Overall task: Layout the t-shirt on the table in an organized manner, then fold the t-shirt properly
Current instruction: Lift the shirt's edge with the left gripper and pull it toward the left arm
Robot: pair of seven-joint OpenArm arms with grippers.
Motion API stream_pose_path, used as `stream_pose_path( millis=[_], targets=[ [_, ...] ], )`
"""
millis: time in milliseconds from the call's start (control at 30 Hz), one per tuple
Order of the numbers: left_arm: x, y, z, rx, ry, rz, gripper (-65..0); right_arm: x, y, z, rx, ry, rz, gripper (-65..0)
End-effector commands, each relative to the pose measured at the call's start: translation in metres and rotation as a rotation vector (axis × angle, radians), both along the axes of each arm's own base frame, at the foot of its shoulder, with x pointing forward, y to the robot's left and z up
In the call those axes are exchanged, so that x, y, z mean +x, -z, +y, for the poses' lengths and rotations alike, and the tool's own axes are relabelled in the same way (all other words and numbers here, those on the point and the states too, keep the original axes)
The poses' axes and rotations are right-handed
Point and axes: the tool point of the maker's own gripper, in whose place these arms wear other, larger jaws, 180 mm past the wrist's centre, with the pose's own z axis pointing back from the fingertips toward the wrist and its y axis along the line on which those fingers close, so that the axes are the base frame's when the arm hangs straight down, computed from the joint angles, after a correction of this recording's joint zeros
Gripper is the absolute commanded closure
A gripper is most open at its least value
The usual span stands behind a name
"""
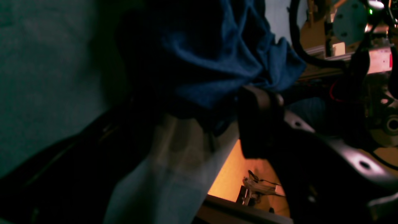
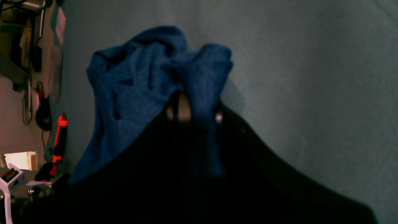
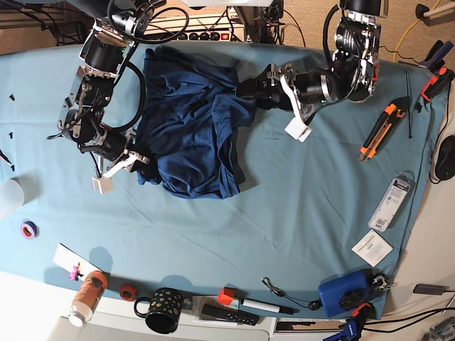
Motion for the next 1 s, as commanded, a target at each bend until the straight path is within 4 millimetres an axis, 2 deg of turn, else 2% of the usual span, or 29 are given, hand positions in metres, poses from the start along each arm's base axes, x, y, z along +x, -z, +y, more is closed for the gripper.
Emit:
stream_pose_path(
  millis=[0, 200, 333, 467, 567, 667, 967],
  targets=[
    [-0.027, 0.023, 0.006, 0.079, 0.047, 0.102, -41.1, 0.01, -0.014, -0.005, -0.01, 0.006, -0.045, 0.0],
    [-0.041, 0.032, 0.005, 0.124, 0.061, 0.124, -41.0, 0.01, -0.013, -0.006, -0.011, 0.005, -0.043, 0.0],
    [-0.044, 0.032, -0.002, 0.24, 0.122, 0.069, -41.0, 0.01, -0.013, -0.005, -0.01, 0.005, -0.043, 0.0],
    [-0.04, 0.019, -0.016, 0.348, 0.172, -0.045, -41.0, 0.01, -0.013, -0.005, -0.01, 0.005, -0.043, 0.0],
    [-0.041, 0.01, -0.031, 0.35, 0.19, -0.093, -41.0, 0.01, -0.013, -0.005, -0.011, 0.004, -0.042, 0.0],
    [-0.048, 0.013, -0.04, 0.363, 0.22, -0.105, -41.0, 0.01, -0.013, -0.005, -0.011, 0.003, -0.041, 0.0],
    [-0.039, 0.009, -0.037, 0.336, 0.161, -0.097, -41.0, 0.009, -0.013, -0.005, -0.011, 0.001, -0.038, 0.0]
  ],
)
